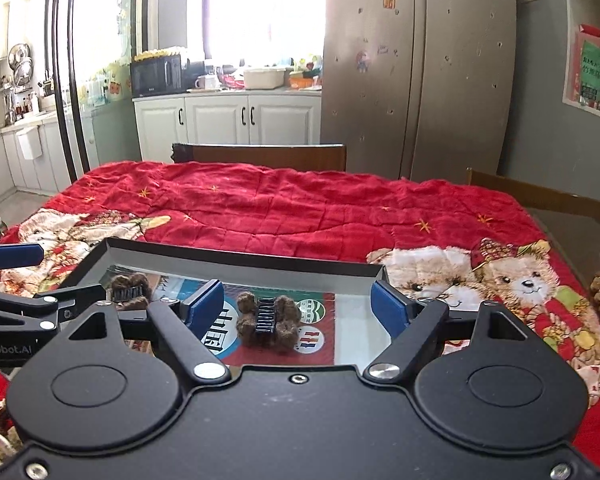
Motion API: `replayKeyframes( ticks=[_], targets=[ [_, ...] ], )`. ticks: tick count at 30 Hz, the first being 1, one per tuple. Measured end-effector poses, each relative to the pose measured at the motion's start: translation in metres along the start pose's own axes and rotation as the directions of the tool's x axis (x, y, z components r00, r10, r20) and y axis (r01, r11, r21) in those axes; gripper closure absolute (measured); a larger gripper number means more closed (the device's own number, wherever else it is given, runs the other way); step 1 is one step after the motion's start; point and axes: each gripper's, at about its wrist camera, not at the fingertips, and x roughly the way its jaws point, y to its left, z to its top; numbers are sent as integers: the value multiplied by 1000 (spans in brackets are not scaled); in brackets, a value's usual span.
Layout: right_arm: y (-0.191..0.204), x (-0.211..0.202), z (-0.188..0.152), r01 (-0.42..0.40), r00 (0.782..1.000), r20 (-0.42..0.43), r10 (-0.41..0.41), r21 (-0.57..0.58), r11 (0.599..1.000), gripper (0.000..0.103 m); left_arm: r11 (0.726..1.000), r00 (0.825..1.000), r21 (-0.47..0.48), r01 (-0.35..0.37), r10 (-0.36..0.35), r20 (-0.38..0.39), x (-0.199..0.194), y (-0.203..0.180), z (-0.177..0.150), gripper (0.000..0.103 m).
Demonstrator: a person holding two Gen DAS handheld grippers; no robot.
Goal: Organize objects
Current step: 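Lower the clips into the tray and open the right tool while the left tool opens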
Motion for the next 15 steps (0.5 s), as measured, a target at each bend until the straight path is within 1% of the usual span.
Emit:
replayKeyframes(
  ticks=[8,15],
  targets=[
    [0,-33,-4,-11,1000,20,11,-27,1000,21,1000,1000,19,-6,5,18,-19,-1,1,9],
    [1,-53,-10,-19,1000,23,20,-51,999,21,999,1000,36,-7,6,28,-32,-2,1,8]
  ],
)
